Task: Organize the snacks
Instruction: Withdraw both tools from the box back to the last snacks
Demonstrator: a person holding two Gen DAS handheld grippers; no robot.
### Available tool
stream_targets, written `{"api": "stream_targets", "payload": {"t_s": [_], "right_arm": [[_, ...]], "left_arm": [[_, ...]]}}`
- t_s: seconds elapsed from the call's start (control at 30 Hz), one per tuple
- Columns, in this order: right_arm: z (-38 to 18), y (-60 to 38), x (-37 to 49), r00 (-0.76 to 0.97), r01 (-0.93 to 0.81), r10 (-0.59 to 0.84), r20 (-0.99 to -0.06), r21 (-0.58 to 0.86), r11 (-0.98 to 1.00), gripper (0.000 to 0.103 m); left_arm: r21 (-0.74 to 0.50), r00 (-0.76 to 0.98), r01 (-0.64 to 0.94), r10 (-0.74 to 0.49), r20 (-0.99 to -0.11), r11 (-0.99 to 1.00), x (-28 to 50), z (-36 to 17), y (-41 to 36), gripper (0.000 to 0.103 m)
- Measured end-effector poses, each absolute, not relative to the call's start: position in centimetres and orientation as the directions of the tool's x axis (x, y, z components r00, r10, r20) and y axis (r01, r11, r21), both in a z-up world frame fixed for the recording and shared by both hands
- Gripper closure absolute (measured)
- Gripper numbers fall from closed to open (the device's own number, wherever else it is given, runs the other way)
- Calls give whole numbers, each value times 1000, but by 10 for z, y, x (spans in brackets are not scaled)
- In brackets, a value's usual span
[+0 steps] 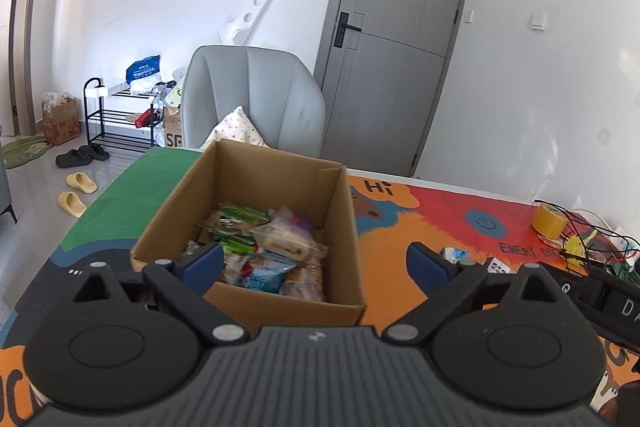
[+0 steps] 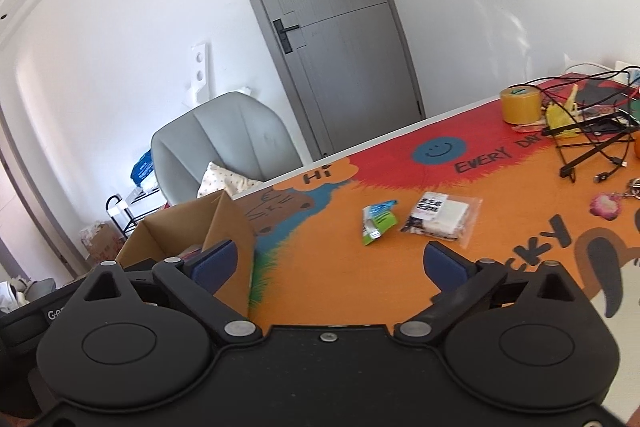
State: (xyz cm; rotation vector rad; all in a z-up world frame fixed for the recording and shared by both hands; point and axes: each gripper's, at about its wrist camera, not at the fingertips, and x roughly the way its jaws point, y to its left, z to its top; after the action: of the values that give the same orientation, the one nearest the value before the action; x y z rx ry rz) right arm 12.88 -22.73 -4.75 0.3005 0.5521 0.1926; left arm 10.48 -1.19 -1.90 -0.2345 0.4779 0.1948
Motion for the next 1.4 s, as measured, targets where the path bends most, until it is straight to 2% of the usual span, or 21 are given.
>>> {"api": "stream_targets", "payload": {"t_s": [0.87,1.4], "right_arm": [[-81,-314,143,835,48,170,-523,378,925,0],[-95,-324,184,805,67,184,-564,395,916,2]], "left_arm": [[-137,858,-108,22,-514,985,143,-41,-93,6],[-132,832,-106,15,-554,986,189,-54,-109,6]]}}
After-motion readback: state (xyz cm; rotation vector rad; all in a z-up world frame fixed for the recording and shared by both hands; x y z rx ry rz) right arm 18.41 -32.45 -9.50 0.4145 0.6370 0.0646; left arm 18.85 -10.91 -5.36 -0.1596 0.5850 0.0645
